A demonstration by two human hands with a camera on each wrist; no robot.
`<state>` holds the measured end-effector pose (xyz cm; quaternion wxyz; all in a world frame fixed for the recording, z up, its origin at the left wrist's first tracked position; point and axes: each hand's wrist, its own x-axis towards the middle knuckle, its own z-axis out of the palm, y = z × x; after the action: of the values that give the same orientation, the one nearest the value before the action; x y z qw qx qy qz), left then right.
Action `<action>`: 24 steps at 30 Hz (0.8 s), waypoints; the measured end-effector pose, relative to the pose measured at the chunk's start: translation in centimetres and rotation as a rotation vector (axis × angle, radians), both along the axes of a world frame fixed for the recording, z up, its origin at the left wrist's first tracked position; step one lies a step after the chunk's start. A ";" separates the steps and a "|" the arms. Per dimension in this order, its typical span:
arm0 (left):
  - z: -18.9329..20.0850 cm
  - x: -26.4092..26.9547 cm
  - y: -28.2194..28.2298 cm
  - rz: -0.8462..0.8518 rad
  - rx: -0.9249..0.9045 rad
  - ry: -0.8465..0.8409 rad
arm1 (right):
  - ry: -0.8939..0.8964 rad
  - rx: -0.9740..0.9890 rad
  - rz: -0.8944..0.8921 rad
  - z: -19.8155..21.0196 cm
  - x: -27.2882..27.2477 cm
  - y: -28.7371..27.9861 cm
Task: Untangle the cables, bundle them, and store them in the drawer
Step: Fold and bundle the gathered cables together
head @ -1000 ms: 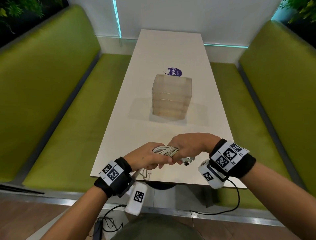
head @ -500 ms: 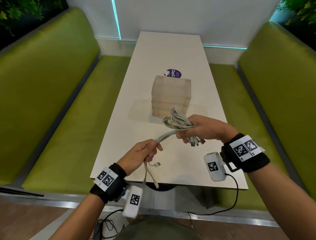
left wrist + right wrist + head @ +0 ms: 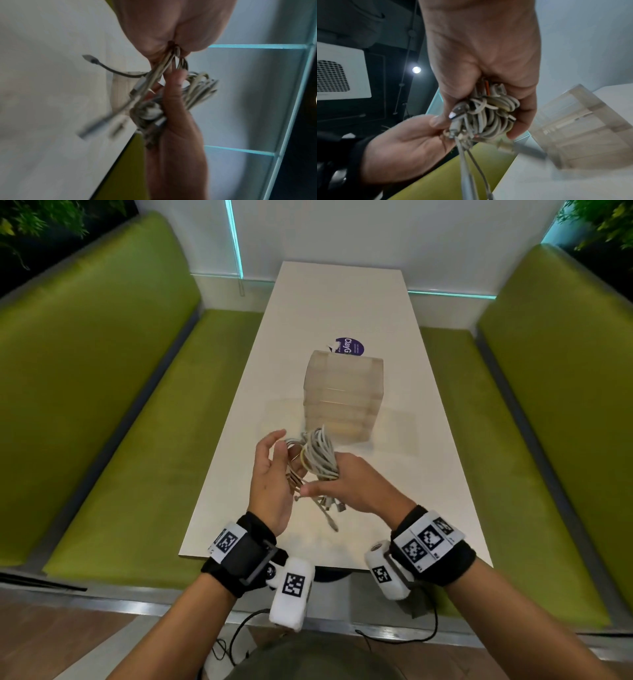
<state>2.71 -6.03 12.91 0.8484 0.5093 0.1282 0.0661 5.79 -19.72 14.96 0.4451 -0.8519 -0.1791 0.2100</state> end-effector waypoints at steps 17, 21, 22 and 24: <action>0.3 -0.5 0.1 -0.139 0.089 0.039 | 0.101 0.013 0.098 -1.1 -0.3 1.6; 0.7 -0.1 -0.2 -0.022 0.133 0.053 | 0.111 0.003 0.121 -0.4 -0.4 1.7; 0.8 -0.1 -0.1 -0.031 0.117 0.036 | 0.128 0.016 0.126 -0.3 -0.4 1.6; 0.9 0.0 -0.1 -0.045 0.103 0.009 | 0.160 0.061 0.138 -0.2 -0.4 1.6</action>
<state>2.76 -6.12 13.85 0.8218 0.5553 0.1168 0.0515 5.42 -18.12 14.73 0.4681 -0.8042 -0.2075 0.3019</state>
